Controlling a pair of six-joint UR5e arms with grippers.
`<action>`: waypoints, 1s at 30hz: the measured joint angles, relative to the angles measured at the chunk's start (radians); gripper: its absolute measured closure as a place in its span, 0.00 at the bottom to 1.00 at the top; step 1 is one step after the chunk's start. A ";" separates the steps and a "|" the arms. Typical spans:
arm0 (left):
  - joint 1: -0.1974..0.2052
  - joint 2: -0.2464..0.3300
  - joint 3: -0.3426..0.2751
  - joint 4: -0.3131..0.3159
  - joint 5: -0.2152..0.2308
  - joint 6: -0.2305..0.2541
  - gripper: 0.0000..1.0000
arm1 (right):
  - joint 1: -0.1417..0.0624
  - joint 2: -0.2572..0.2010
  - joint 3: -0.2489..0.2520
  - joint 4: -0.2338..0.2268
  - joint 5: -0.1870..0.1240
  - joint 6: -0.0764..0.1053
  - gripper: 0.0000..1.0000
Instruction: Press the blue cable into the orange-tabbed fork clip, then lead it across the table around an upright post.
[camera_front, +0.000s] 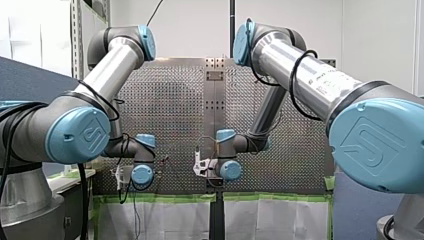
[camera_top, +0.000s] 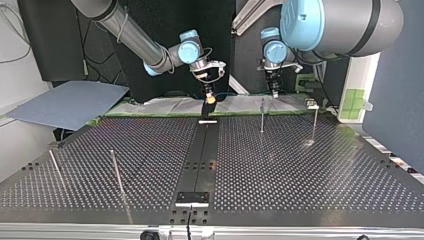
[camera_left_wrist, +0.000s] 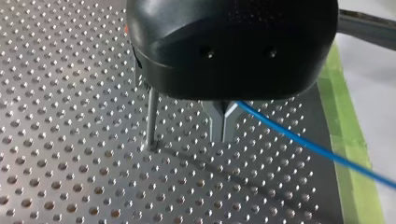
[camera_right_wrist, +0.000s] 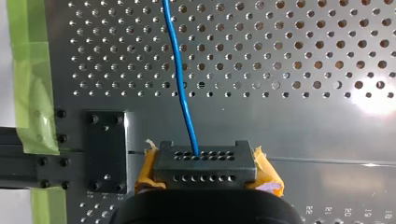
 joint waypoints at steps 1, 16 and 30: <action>0.004 0.000 0.002 -0.001 0.003 -0.002 1.00 | 0.000 0.000 -0.001 -0.001 -0.002 -0.001 1.00; 0.044 0.002 0.025 -0.049 0.041 -0.020 1.00 | -0.003 0.000 -0.021 0.000 -0.027 -0.016 1.00; 0.048 0.052 -0.006 -0.057 0.085 -0.021 1.00 | -0.004 0.000 -0.026 0.008 -0.031 -0.024 1.00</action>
